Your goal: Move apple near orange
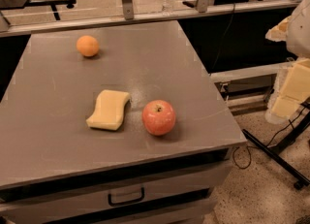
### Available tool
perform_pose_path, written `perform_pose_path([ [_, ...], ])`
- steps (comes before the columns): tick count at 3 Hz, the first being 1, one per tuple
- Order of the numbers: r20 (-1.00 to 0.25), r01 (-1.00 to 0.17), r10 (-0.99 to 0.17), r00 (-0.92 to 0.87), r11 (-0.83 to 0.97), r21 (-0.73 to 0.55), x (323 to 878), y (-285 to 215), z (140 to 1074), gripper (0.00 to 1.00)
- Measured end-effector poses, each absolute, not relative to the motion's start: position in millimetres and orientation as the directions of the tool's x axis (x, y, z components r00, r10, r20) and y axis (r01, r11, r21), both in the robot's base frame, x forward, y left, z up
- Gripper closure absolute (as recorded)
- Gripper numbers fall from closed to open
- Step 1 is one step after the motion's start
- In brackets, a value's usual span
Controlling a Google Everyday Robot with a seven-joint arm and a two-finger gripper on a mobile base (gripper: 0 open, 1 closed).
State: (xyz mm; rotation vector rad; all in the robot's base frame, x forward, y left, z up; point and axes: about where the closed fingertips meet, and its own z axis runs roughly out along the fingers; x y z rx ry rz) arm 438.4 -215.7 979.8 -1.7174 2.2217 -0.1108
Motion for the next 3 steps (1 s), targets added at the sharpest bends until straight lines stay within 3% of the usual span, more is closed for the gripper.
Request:
perform_pose_path([
  [2, -0.268, -0.937, -0.95, -0.161, 0.233, -0.262, 441.0, -193.0, 976.4, 0.0],
  [3, -0.405, -0.955, -0.914, 0.011, 0.11, -0.275, 442.0, -128.8, 963.6, 0.0],
])
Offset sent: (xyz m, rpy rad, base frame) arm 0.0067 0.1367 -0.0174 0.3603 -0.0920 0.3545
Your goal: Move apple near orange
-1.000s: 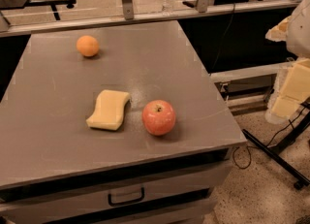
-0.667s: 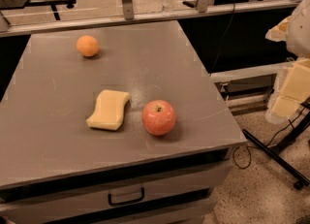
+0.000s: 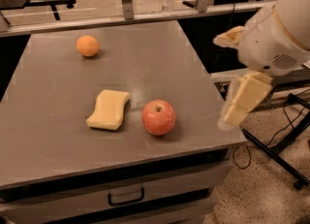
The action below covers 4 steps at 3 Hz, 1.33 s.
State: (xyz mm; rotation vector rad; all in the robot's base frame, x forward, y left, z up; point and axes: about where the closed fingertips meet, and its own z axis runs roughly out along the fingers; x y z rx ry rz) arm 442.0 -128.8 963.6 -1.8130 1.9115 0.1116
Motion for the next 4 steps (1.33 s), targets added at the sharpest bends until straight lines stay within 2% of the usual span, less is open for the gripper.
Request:
perform_pose_path([
  [1, -0.501, -0.957, -0.848, 0.173, -0.024, -0.29, 436.1, -67.3, 952.1, 0.0],
  [2, -0.538, -0.954, -0.805, 0.251, -0.111, -0.278, 433.4, -30.9, 933.6, 0.0],
  [4, -0.558, -0.966, -0.792, 0.25, -0.166, -0.197, 439.7, -6.2, 886.6, 0.0],
])
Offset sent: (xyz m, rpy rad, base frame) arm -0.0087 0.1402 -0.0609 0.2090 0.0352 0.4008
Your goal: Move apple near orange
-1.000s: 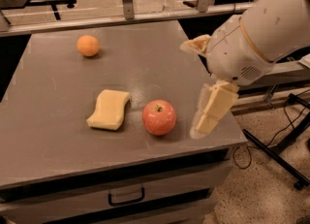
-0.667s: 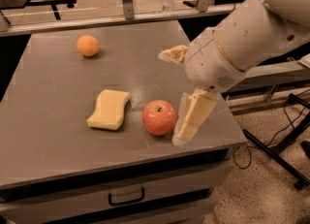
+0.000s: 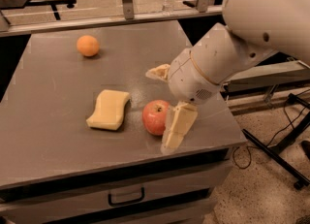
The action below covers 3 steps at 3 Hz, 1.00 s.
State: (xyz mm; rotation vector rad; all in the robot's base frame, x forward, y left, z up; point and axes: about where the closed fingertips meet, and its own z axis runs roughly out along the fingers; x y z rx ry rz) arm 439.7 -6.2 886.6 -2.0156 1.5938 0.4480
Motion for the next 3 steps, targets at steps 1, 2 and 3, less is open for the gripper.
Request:
perform_pose_path([
  [1, -0.562, -0.974, -0.797, 0.224, -0.159, -0.164, 445.2, -4.7, 869.6, 0.0],
  [2, -0.569, -0.979, -0.797, 0.202, -0.15, -0.138, 449.0, -4.8, 859.2, 0.25],
  [3, -0.571, -0.982, -0.799, 0.188, -0.142, -0.125, 452.1, -5.3, 853.6, 0.49],
])
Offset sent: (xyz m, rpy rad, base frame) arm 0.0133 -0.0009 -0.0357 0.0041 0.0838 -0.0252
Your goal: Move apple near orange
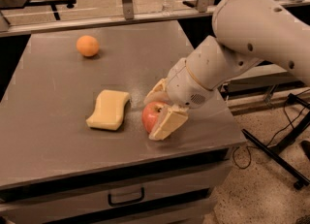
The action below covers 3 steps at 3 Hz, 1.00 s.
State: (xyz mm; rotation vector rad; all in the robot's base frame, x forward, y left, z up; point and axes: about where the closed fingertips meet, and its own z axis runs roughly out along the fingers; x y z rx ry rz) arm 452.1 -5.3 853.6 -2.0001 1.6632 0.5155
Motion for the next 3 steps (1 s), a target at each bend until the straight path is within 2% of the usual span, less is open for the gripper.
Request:
perform_pose_path([
  [1, -0.579, -0.984, -0.796, 0.178, -0.128, -0.127, 463.5, -5.4, 857.8, 0.78],
  [2, -0.598, -0.979, -0.778, 0.193, -0.111, -0.172, 484.8, -0.3, 887.4, 1.0],
  [3, -0.604, -0.975, -0.775, 0.188, -0.075, -0.207, 523.1, 7.7, 918.7, 1.0],
])
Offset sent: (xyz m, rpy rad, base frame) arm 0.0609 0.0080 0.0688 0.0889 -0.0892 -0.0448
